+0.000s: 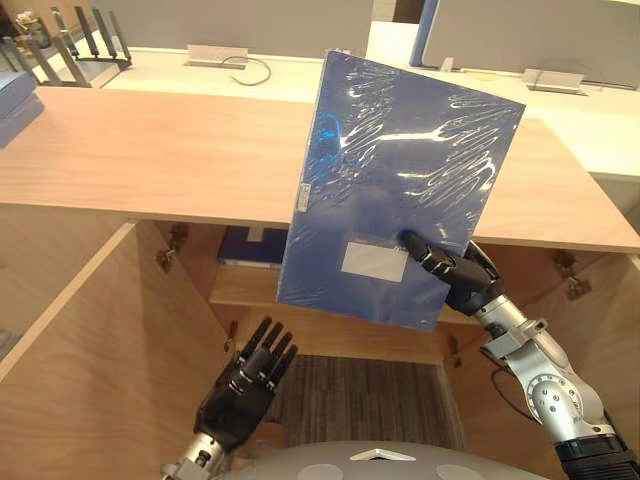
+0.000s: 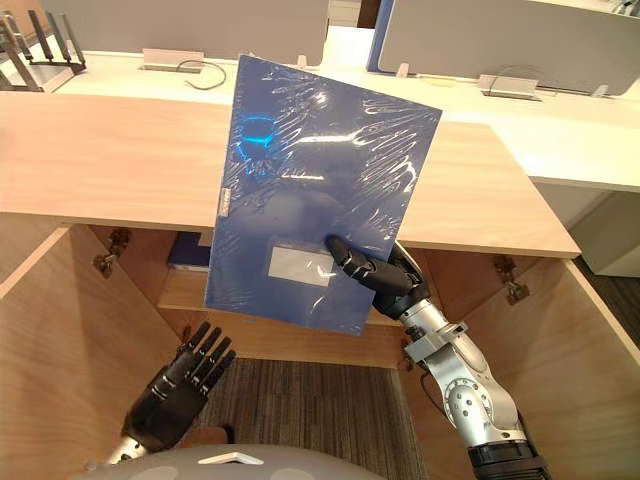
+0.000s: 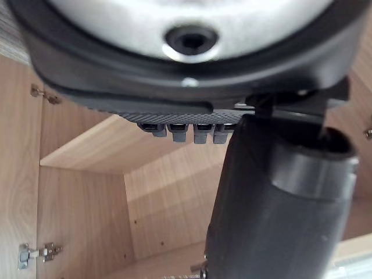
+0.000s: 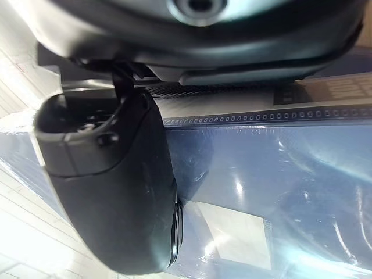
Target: Walk over to the cabinet, pick up the folder, carry it to the office cabinet, place the folder inside the office cabinet, then close the office cabinet door
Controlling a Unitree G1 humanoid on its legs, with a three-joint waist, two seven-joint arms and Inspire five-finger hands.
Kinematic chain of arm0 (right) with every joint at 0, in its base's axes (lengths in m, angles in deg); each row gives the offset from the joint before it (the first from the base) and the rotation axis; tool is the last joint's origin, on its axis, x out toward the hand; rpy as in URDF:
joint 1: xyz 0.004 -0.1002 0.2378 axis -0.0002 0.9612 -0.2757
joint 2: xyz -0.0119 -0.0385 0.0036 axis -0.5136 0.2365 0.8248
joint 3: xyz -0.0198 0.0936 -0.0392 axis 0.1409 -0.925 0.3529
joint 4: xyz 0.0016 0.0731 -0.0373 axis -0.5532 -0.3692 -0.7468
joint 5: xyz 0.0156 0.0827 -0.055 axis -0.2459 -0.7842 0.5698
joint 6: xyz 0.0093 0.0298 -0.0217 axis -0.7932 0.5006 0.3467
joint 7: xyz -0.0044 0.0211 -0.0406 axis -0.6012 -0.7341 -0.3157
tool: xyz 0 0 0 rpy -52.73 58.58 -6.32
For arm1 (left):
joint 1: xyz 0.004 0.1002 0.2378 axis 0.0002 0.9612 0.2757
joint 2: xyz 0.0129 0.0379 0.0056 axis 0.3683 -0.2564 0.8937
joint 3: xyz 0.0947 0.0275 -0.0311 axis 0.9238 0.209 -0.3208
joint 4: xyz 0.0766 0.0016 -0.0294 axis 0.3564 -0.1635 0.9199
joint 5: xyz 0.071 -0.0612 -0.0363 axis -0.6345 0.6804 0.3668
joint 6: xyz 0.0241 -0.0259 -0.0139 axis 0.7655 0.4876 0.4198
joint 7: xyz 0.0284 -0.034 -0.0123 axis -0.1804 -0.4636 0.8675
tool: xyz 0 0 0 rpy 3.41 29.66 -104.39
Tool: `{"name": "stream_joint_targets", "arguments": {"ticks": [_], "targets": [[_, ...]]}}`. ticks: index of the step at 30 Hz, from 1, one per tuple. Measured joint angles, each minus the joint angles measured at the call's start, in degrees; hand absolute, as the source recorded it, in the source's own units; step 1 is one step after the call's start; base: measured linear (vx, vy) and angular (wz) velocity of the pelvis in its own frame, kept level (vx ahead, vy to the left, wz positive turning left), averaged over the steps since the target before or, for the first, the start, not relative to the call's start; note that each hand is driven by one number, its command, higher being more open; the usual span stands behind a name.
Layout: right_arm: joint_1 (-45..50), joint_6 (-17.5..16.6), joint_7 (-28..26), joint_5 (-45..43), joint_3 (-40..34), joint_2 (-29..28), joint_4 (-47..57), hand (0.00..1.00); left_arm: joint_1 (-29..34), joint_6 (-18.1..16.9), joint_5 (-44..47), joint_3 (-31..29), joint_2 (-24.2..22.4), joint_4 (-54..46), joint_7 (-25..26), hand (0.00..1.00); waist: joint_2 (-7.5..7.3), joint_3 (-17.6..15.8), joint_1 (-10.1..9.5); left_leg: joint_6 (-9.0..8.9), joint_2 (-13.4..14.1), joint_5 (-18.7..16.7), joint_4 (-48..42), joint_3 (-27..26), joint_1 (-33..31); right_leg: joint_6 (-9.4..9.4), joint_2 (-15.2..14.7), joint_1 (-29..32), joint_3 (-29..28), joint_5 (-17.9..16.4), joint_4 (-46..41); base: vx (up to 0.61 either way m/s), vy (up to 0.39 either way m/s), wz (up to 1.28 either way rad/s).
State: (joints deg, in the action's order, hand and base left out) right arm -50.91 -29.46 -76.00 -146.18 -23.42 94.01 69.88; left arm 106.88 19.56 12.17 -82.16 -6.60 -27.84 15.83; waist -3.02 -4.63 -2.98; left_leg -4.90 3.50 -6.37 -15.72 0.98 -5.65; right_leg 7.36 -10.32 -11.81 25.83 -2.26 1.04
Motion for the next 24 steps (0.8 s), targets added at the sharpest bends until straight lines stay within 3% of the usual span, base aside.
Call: {"name": "stream_joint_targets", "arguments": {"ticks": [12,15,17,19,22,24], "targets": [[-0.1,0.9,-1.9,2.3,-2.6,-0.2,-0.1,0.0,-0.9,-0.6,-4.6,-6.3,-0.2,13.9,-6.3,1.0,0.18,-1.3,-0.05,0.15,-0.9,-0.1,-0.8,1.3,-0.2,0.28,-0.6,-1.1,1.8,-0.2,-0.1,0.0,0.035,0.06],[-0.3,1.1,-2.0,3.3,-5.4,-1.6,-0.1,0.0,-3.6,-2.1,-8.5,-10.1,-2.8,20.6,-7.5,1.0,0.36,-1.4,-0.13,0.24,-0.8,-0.3,-1.1,1.5,-0.5,0.51,-0.6,-1.1,1.9,-0.1,0.1,-0.01,0.025,0.02],[-0.4,1.2,-2.0,4.5,-7.1,-3.4,-0.1,0.0,-5.7,-2.9,-12.2,-13.6,-4.6,25.4,-6.4,1.0,0.33,-1.4,-0.05,0.24,-0.8,-0.3,-1.1,1.4,-0.5,0.57,-0.7,-1.1,1.9,-0.1,0.1,0.0,0.017,-0.01],[-0.4,1.3,-2.0,4.5,-8.5,-5.3,0.0,0.0,-8.3,-5.3,-19.4,-17.6,-6.5,32.4,-1.1,1.0,-0.07,-1.7,0.19,0.24,-0.8,-0.3,-1.0,1.3,-0.5,0.71,-0.6,-1.1,1.9,0.0,0.3,0.0,0.014,-0.02],[-0.4,1.3,-1.9,4.6,-8.9,-6.0,0.4,0.0,-11.1,-8.8,-24.0,-19.5,-8.8,33.4,5.9,1.0,-0.89,-2.1,0.27,0.15,-0.6,-0.3,-1.0,1.1,-1.2,0.82,-0.7,-0.4,1.7,0.1,0.8,-0.02,0.043,-0.03],[-0.4,1.2,-1.6,4.6,-9.1,-6.9,1.0,0.0,-12.9,-9.2,-25.2,-18.9,-9.8,32.0,8.9,1.0,-0.99,-2.2,0.29,-0.07,-0.6,-0.5,-1.0,1.1,-2.0,0.77,-0.7,0.4,1.7,0.0,1.1,-0.02,0.019,-0.01]]}}
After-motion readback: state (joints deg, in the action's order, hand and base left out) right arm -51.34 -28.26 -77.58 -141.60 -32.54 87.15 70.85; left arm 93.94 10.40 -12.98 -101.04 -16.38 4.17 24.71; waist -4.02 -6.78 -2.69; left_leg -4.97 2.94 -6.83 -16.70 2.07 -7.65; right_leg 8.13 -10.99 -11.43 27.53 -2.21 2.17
